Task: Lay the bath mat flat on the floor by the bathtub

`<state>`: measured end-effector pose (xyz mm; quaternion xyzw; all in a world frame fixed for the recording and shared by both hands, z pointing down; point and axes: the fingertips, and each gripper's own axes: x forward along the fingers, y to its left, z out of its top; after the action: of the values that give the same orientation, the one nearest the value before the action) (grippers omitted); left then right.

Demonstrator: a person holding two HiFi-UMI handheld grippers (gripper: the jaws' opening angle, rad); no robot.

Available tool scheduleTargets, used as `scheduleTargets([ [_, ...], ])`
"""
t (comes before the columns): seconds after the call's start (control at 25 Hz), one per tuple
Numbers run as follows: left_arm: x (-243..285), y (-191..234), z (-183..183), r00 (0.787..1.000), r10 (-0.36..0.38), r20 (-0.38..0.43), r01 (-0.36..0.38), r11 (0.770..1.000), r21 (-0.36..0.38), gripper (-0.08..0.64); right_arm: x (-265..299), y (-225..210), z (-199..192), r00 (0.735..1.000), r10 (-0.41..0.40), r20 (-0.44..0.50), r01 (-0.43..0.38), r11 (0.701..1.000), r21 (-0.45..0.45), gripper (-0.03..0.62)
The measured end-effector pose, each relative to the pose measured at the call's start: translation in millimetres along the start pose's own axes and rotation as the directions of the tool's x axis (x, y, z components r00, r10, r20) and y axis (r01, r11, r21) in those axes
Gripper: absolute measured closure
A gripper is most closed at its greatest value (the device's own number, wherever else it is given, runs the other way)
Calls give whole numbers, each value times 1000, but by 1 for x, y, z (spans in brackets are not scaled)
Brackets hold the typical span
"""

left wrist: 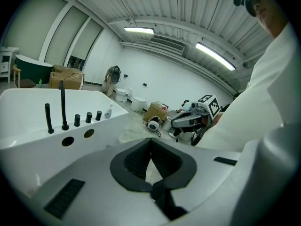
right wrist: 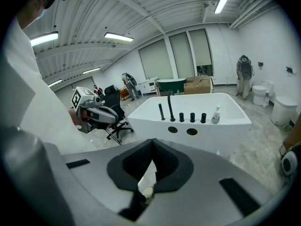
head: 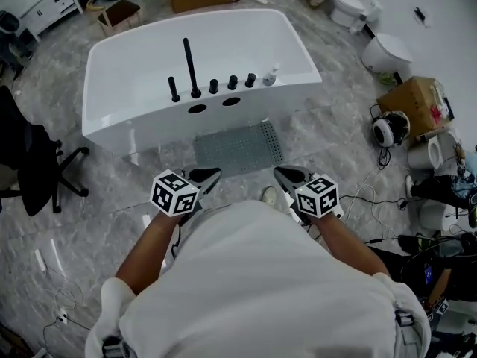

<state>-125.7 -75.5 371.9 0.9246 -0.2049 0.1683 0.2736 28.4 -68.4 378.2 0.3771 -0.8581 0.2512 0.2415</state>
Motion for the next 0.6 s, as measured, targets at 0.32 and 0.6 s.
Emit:
scheduleTargets([
  [0.32, 1, -2, -11, 1000, 8, -18, -9, 1000, -17, 543, 2, 5, -9, 1000, 17, -9, -17, 1000, 3, 583],
  [0.6, -6, 2, -22, 999, 16, -44, -17, 1000, -23, 543, 11, 14, -12, 1000, 31, 0, -31, 999, 8, 583],
])
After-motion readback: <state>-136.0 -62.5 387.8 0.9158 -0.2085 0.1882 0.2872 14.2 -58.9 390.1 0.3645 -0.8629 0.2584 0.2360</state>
